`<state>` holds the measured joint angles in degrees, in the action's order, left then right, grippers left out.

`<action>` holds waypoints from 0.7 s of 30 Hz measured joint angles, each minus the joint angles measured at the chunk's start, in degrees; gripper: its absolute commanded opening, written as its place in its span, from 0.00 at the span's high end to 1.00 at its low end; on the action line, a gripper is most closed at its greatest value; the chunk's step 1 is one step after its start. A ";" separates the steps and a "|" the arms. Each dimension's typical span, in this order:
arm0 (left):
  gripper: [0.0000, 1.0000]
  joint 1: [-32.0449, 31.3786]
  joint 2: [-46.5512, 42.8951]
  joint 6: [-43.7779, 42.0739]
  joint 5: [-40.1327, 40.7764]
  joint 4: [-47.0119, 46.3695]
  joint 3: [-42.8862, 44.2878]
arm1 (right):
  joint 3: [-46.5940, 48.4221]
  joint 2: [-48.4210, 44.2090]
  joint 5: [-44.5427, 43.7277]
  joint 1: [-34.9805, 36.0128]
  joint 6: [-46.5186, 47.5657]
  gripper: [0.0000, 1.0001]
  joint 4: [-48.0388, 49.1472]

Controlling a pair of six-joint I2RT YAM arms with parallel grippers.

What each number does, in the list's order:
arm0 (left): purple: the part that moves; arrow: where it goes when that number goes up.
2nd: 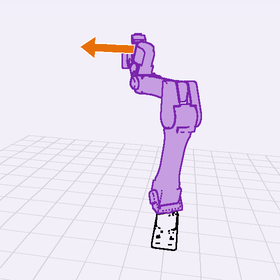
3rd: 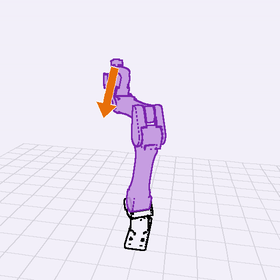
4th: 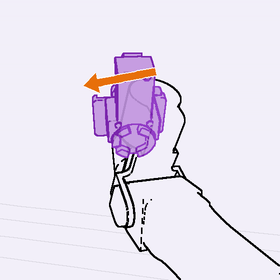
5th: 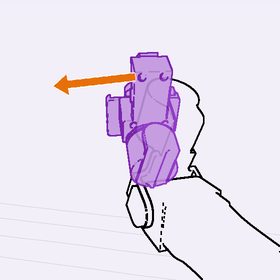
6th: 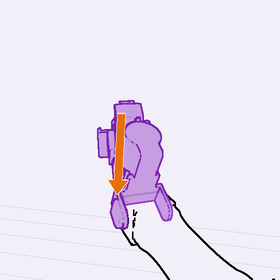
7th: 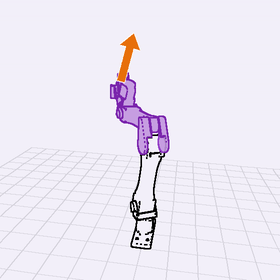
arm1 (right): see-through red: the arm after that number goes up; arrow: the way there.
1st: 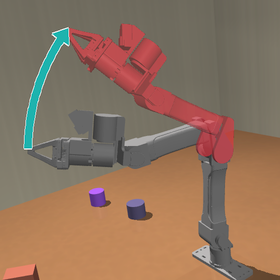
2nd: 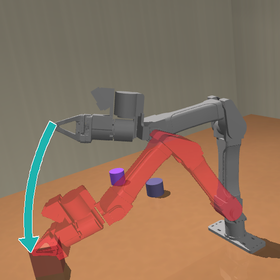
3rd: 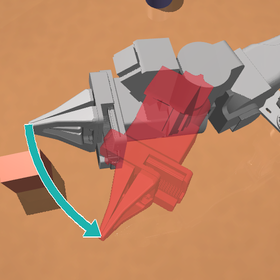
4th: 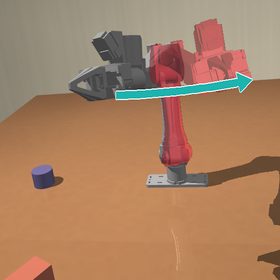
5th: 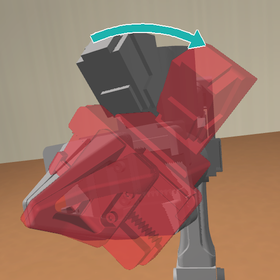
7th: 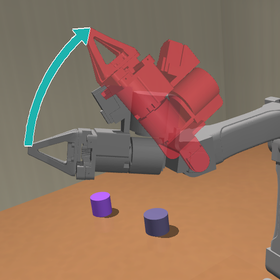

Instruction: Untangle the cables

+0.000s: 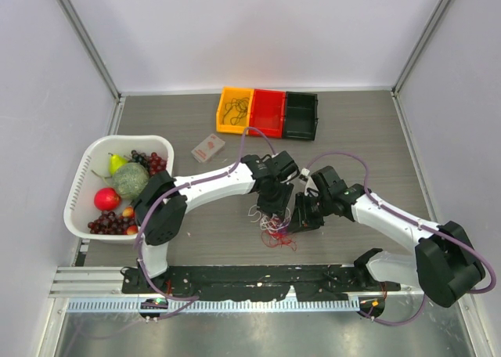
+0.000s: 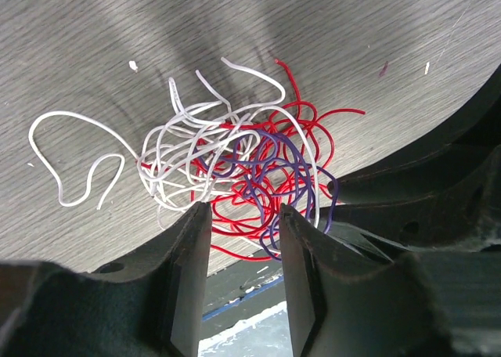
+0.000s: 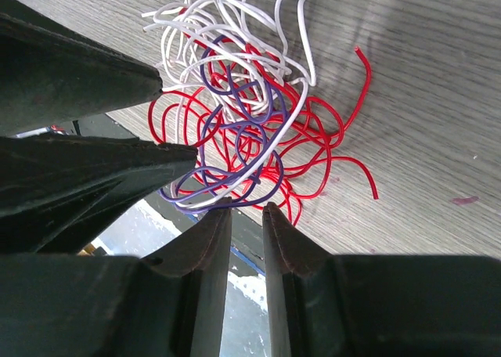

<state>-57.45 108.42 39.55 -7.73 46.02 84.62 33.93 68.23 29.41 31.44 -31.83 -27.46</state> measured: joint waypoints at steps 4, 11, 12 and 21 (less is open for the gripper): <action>0.53 -0.22 0.02 -0.52 0.00 0.15 0.00 | 0.00 0.00 -0.07 0.00 0.00 0.72 0.00; 0.82 -0.35 0.07 -1.07 0.00 0.11 0.00 | 0.00 0.00 -0.17 0.00 0.00 0.72 0.02; 0.85 -0.35 0.09 -1.09 -0.02 0.15 0.00 | 0.00 0.00 -0.17 0.00 0.00 0.72 0.02; 1.00 -0.63 -0.02 -2.19 -0.20 0.15 0.00 | 0.02 0.00 -0.37 0.00 0.02 0.67 -0.02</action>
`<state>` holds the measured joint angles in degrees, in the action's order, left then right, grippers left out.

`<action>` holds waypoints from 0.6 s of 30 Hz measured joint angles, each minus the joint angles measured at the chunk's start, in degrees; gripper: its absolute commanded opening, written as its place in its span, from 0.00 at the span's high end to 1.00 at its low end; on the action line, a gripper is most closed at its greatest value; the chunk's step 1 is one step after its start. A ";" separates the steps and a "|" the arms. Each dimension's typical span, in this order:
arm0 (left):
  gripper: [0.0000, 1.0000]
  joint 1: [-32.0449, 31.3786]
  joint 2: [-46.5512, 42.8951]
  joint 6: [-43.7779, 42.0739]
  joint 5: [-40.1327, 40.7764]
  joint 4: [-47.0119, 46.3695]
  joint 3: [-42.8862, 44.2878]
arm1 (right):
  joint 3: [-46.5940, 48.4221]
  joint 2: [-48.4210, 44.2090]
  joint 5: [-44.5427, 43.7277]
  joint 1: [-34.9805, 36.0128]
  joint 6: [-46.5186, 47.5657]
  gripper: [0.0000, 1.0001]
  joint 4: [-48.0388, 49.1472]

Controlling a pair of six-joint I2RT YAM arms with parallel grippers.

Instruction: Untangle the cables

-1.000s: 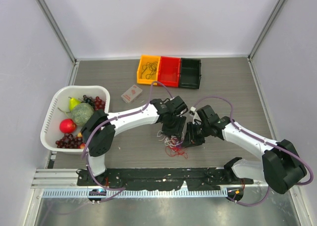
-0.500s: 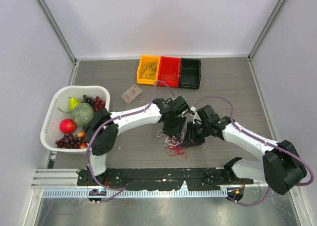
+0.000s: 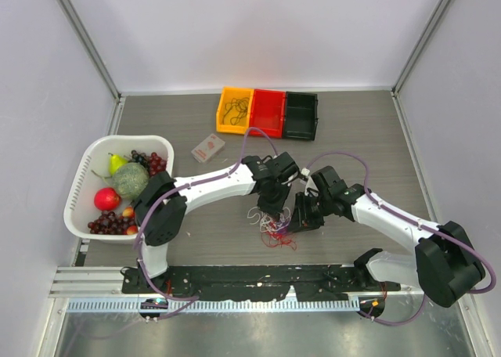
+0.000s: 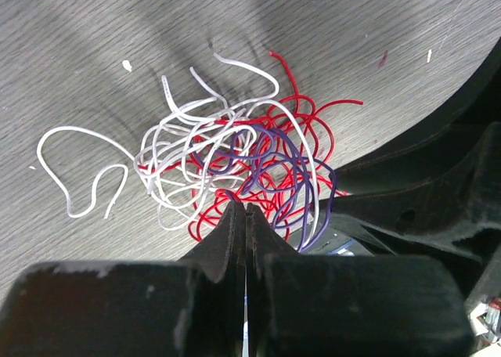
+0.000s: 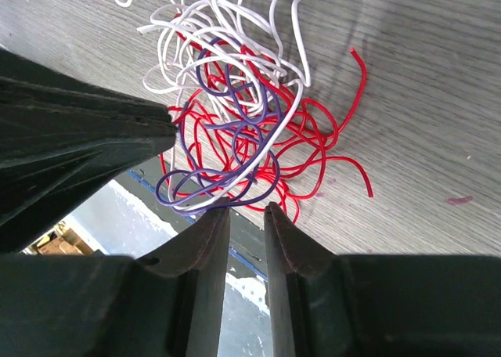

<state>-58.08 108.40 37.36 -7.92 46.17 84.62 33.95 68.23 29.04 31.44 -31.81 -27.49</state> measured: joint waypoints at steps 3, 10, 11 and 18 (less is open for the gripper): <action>1.00 0.00 -0.94 -0.20 0.63 0.48 0.00 | 0.22 0.00 -0.63 0.00 0.00 0.61 -0.44; 1.00 -0.02 -8.37 1.01 3.74 1.73 0.44 | 2.91 -2.75 -2.71 0.00 0.28 0.44 -3.02; 1.00 -0.02 -9.64 1.22 4.20 1.70 0.46 | 3.45 -3.17 -2.89 0.00 0.24 0.43 -3.21; 1.00 -0.02 -16.65 4.35 7.48 1.62 0.52 | 8.15 -5.11 -2.56 0.15 -0.13 0.39 -2.51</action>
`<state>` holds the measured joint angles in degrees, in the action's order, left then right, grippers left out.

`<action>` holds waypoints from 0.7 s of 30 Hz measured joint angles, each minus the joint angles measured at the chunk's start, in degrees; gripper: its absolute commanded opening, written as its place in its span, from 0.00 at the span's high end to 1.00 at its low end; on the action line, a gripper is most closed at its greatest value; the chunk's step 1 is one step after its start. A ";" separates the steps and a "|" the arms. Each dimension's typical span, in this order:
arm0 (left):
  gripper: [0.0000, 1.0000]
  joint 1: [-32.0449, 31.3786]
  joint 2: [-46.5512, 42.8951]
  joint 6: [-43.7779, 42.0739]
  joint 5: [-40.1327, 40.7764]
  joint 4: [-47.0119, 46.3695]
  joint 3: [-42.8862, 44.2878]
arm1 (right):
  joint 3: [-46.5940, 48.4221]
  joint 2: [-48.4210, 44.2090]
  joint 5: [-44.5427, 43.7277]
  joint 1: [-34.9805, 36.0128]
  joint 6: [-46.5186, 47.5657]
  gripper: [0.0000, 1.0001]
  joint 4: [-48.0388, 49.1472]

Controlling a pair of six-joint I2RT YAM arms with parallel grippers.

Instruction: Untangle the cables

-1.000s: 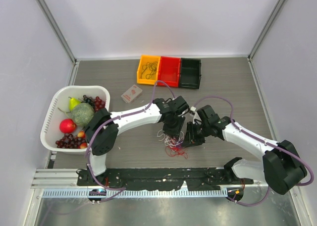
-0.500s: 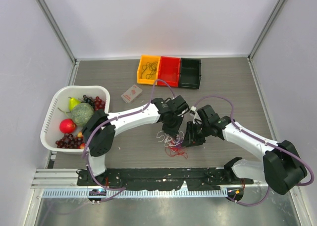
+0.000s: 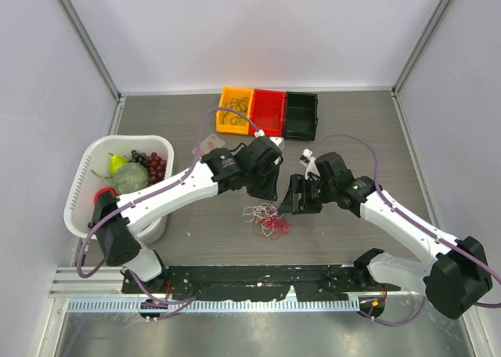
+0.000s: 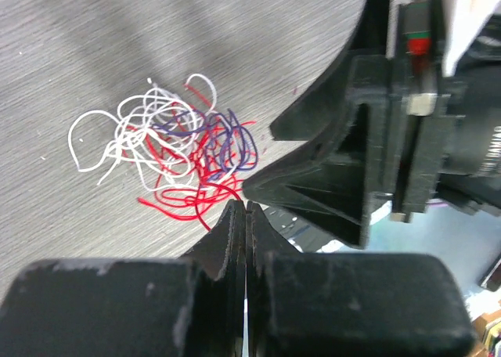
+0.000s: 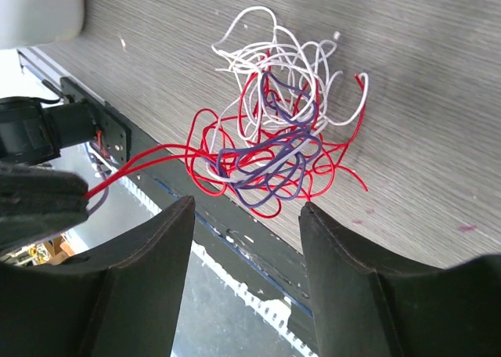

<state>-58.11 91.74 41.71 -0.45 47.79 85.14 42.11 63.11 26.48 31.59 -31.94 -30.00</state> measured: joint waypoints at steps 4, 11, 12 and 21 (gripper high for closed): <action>1.00 0.00 -3.17 1.84 0.42 -1.77 0.00 | 0.79 1.53 0.17 1.75 -1.77 0.39 3.26; 1.00 0.00 -7.10 5.66 -0.35 -6.43 0.04 | 0.72 6.93 -2.91 5.27 -6.67 0.39 8.76; 1.00 0.00 -7.34 6.10 -0.66 -6.75 0.28 | 0.70 7.78 -3.91 5.31 -7.48 0.40 9.35; 1.00 -0.02 -7.48 5.29 2.47 -3.43 22.36 | -5.60 15.45 -11.45 5.18 -9.40 0.39 9.35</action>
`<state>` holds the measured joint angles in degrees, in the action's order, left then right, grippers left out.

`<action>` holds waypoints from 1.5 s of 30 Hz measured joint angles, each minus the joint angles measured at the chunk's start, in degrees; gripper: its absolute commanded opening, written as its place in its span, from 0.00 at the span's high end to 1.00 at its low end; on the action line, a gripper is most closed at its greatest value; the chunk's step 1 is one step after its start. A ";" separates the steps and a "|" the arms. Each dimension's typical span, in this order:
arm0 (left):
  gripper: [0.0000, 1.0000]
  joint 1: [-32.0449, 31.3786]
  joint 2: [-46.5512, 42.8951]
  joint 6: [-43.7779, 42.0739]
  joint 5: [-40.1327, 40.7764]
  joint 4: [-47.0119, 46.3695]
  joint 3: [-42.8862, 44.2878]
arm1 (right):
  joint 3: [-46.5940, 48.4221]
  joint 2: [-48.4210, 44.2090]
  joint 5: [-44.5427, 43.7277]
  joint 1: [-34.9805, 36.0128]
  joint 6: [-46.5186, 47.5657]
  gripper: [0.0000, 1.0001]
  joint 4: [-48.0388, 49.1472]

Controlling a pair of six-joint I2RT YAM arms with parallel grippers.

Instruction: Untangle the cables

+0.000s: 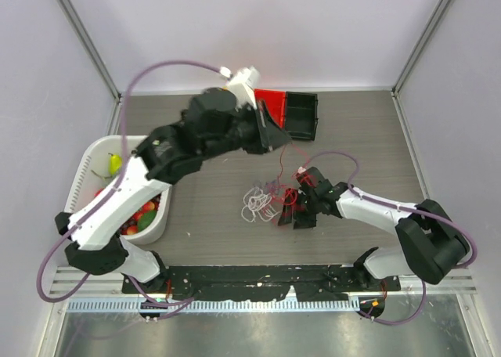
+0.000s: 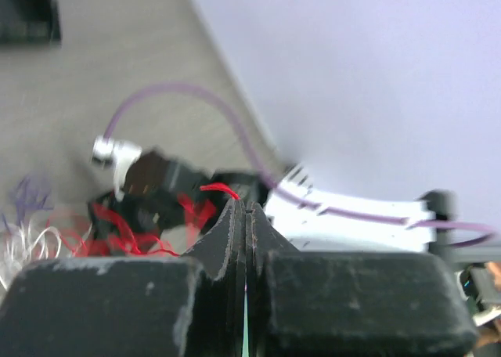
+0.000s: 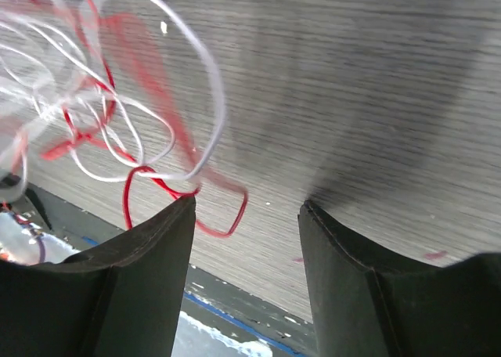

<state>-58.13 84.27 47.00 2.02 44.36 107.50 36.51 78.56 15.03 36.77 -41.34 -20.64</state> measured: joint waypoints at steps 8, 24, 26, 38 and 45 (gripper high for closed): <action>1.00 0.02 -2.71 -2.21 4.59 2.27 16.39 | -1.84 -5.84 -1.46 -0.31 1.11 0.35 -3.23; 1.00 0.02 -1.36 -0.20 8.98 -0.85 15.65 | 20.09 -25.99 1.46 -0.55 10.84 0.23 -5.92; 1.00 0.02 -2.14 0.44 8.98 -2.16 14.84 | 21.62 -26.84 1.55 -0.55 10.16 0.23 -2.21; 1.00 0.02 -4.57 3.80 8.94 -8.26 14.32 | 13.86 -25.35 5.40 -0.57 4.50 0.32 13.20; 1.00 0.02 -4.57 5.27 8.83 -9.84 14.32 | 11.80 -21.35 9.35 0.17 0.66 0.32 19.41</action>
<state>-58.11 79.70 52.27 10.85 34.52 121.82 48.31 57.21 24.38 36.95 -40.69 -1.23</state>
